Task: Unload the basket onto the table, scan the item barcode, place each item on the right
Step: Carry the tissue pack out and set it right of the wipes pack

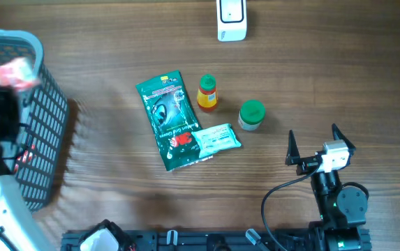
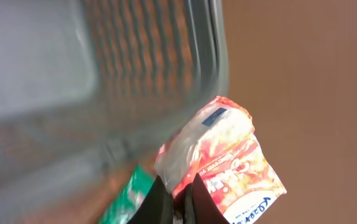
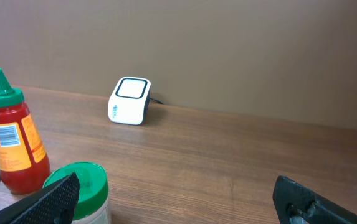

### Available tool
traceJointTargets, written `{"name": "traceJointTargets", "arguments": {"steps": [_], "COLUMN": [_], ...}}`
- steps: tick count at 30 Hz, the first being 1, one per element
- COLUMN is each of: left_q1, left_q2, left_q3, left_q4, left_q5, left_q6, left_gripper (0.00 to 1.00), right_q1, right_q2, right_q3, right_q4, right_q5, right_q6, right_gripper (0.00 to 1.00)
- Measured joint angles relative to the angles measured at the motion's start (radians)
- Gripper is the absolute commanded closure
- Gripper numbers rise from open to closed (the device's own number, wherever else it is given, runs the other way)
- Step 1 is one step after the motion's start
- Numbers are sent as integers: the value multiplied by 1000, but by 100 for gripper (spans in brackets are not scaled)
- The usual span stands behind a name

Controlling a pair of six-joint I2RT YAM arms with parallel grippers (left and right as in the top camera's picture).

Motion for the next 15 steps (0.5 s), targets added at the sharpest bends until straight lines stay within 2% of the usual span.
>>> {"name": "traceJointTargets", "arguments": {"steps": [5, 12, 15], "left_q1": [-248, -663, -810], "left_q2": [3, 51, 70], "left_q3": [-18, -151, -207], "left_q4": [-45, 45, 60], "left_q5": [39, 32, -2], "left_q6": [119, 298, 340], "left_gripper": [96, 96, 96], "right_q1": [0, 0, 0], "right_q2": [0, 0, 0], "right_q3": [0, 0, 0], "right_q4": [0, 0, 0], "right_q5": [0, 0, 0], "right_q6": [0, 0, 0], "right_gripper": [0, 0, 0]}}
